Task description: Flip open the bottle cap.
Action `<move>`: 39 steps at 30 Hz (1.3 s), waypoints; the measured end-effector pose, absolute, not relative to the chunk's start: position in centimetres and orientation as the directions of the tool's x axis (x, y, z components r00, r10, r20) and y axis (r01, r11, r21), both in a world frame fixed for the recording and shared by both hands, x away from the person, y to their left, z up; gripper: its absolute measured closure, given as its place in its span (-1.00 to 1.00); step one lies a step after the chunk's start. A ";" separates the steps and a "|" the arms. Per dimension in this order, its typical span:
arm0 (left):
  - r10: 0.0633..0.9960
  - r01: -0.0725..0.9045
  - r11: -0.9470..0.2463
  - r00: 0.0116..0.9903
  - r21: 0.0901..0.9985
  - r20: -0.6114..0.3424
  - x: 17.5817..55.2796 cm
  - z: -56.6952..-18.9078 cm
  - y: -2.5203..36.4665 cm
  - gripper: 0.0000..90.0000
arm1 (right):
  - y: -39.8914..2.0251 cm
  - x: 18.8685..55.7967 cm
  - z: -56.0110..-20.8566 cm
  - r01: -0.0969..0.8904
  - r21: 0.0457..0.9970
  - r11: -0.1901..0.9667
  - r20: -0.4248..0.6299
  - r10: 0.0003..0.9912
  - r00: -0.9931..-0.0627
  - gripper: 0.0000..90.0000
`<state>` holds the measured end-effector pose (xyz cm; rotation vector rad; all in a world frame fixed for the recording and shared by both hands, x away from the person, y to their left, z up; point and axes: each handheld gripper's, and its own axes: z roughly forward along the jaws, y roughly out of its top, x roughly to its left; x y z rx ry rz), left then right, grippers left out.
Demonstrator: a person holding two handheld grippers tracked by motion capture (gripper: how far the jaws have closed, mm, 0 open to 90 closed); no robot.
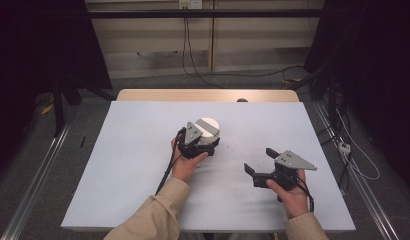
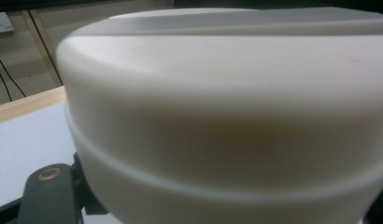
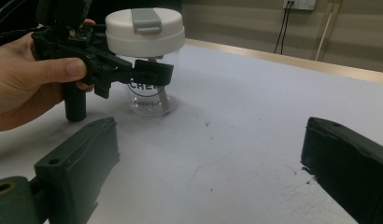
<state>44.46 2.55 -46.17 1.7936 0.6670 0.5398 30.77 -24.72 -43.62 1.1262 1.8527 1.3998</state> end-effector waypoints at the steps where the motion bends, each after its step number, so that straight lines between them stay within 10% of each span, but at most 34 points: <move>1: 0.671 0.178 -0.248 0.740 0.952 0.036 44.5 -46.2 2.5 -0.59 | -24.5 30.9 -43.6 0.290 0.950 0.114 0.049 0.864 -0.501 -0.91; 28: 0.670 0.172 -0.255 0.741 0.951 0.046 44.4 -46.2 2.5 -0.59 | -21.5 33.9 -42.3 0.301 0.948 0.105 0.068 0.856 -0.513 -0.37; 39: 0.670 0.173 -0.252 0.741 0.952 0.043 44.4 -46.2 2.5 -0.59 | -19.8 35.2 -41.7 0.316 0.941 0.120 0.083 0.824 -0.561 0.70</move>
